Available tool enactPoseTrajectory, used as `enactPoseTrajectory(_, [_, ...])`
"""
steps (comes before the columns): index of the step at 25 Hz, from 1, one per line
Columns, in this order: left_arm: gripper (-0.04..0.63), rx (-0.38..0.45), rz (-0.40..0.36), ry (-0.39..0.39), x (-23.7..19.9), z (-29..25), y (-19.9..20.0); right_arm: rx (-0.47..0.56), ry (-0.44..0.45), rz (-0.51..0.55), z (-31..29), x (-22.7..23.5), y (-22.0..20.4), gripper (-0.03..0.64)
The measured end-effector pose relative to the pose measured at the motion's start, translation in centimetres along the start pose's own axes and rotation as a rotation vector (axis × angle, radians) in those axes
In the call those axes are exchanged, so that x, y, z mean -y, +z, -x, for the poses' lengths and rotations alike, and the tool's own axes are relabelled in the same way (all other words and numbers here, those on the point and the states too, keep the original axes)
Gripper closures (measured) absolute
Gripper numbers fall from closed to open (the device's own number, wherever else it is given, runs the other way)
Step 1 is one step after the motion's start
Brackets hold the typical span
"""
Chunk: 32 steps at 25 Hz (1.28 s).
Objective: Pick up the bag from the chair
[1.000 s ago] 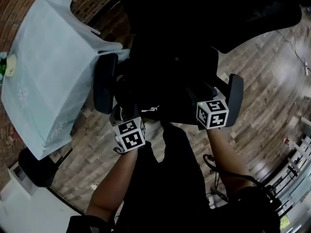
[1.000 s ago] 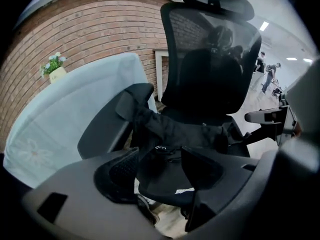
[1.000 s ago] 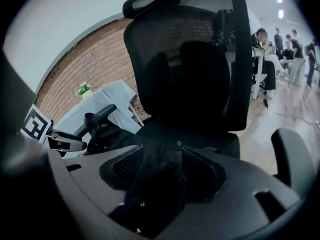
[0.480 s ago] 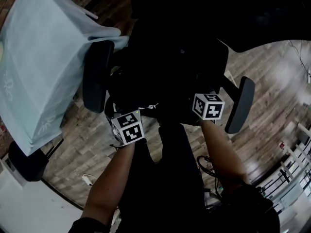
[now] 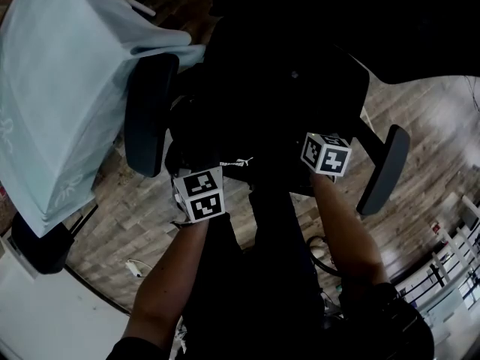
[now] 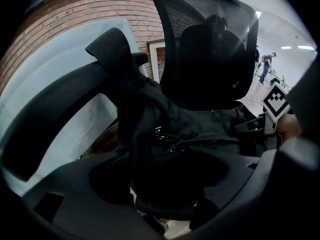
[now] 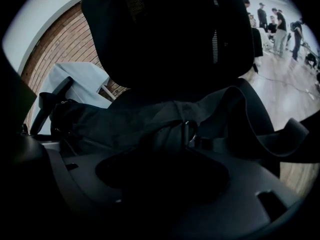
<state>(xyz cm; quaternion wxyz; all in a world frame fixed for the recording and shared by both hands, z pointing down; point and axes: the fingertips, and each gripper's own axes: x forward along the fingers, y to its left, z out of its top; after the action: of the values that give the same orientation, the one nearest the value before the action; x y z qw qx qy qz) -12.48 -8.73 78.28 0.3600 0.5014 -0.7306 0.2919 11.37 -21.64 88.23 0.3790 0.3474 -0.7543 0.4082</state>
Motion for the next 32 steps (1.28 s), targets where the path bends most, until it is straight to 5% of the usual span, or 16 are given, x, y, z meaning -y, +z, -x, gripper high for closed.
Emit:
enactPoseTrajectory(8, [0.344, -0.007, -0.003, -0.022, 1.3, -0.5, 0.2, -0.013, 0.014, 0.030, -0.2, -1.1, 0.4, 0.505])
enactPoseTrajectory(16, [0.502, -0.007, -0.026, -0.044, 1.7, 0.6, 0.4, 0.046, -0.031, 0.045, 2.1, -2.1, 0.9, 0.534])
enactPoseTrajectory(32, [0.528, 0.159, -0.129, -0.245, 4.3, 10.5, 9.0, 0.296, -0.161, 0.006, 18.7, -4.6, 6.1, 0.543])
